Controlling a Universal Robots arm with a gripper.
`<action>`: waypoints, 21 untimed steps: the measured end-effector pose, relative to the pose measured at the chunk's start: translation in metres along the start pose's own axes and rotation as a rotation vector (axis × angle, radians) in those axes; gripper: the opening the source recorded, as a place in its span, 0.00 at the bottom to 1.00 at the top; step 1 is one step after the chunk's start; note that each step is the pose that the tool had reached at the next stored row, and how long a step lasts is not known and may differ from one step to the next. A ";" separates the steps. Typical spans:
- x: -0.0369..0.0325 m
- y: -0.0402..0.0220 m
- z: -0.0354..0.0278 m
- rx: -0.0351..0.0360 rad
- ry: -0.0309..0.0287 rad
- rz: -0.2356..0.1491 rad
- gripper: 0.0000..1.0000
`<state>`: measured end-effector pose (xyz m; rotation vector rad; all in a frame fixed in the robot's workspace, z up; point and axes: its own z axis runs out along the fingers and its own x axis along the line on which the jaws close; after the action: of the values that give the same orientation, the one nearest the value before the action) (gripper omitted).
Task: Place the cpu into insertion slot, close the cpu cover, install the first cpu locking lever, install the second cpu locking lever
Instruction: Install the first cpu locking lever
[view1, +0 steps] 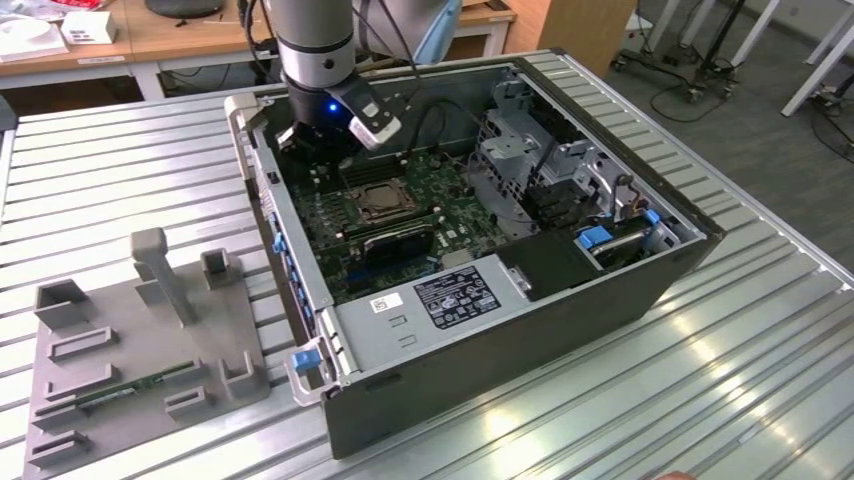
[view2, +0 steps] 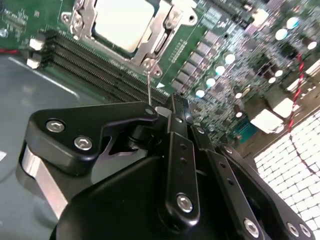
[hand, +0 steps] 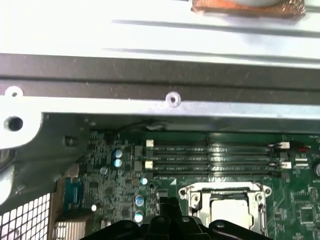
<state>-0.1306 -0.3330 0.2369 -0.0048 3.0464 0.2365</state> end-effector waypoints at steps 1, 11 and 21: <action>0.0001 0.0000 0.0000 -0.0024 -0.0002 0.000 0.11; -0.0001 0.0000 0.0000 -0.0394 -0.0008 0.003 0.11; -0.0057 0.0000 0.0005 -0.0565 -0.0012 0.005 0.11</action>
<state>-0.1248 -0.3330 0.2370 -0.0010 3.0378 0.3226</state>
